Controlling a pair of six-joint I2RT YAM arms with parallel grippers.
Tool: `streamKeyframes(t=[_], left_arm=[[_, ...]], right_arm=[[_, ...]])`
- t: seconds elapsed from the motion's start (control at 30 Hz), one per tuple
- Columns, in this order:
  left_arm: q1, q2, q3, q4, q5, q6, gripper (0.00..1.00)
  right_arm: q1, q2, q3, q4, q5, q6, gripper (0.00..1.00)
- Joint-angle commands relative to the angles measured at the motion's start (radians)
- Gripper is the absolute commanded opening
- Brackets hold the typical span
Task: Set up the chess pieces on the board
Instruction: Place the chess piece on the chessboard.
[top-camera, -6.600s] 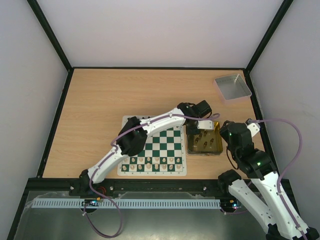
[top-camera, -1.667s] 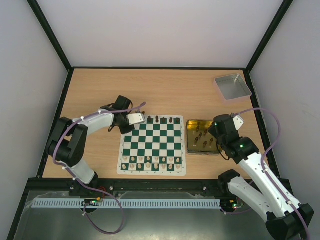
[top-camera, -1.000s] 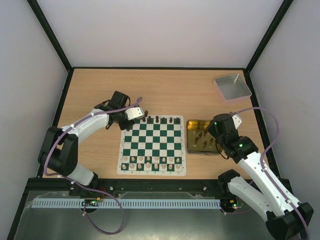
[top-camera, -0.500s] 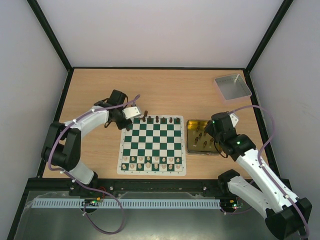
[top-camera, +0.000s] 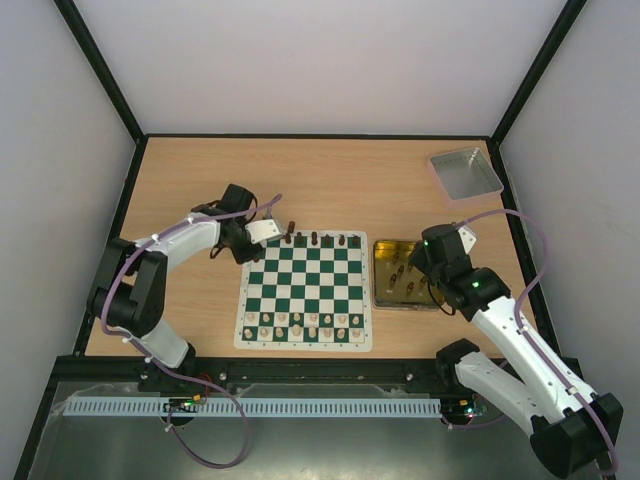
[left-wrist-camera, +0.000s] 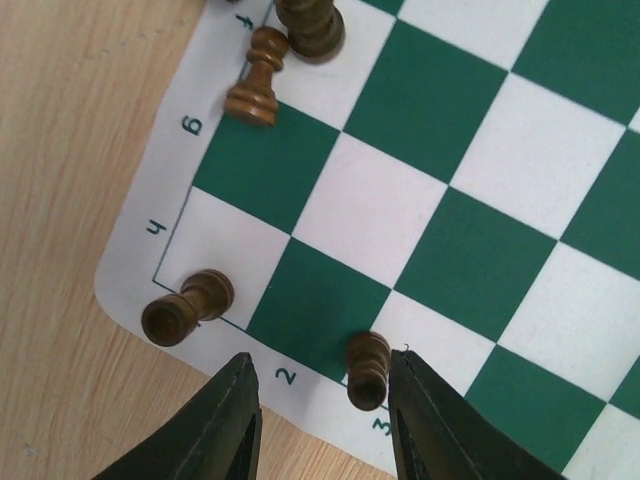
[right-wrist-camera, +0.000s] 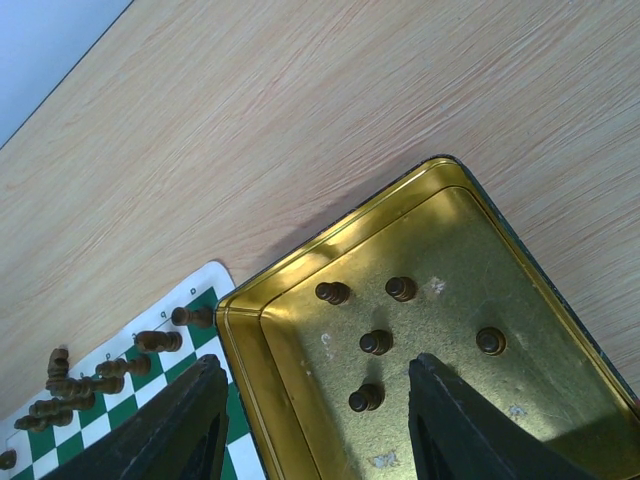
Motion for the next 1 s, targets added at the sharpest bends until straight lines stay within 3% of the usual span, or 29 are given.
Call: streamKeyframes(t=[0.0, 0.2, 0.47, 0.97], left_arm=[[0.011, 0.019, -0.025, -0.032, -0.009, 0.018, 0.36], [0.023, 0.02, -0.044, -0.034, -0.012, 0.026, 0.33], [0.026, 0.039, -0.049, -0.012, 0.0, 0.022, 0.21], [0.026, 0.051, -0.034, -0.018, 0.036, 0.013, 0.22]], right_arm=[[-0.002, -0.013, -0.01, 0.002, 0.026, -0.003, 0.49], [-0.002, -0.017, -0.024, 0.008, 0.025, 0.0, 0.49], [-0.002, -0.023, -0.044, 0.018, 0.024, 0.007, 0.49], [-0.002, -0.018, -0.059, 0.026, 0.028, 0.01, 0.49]])
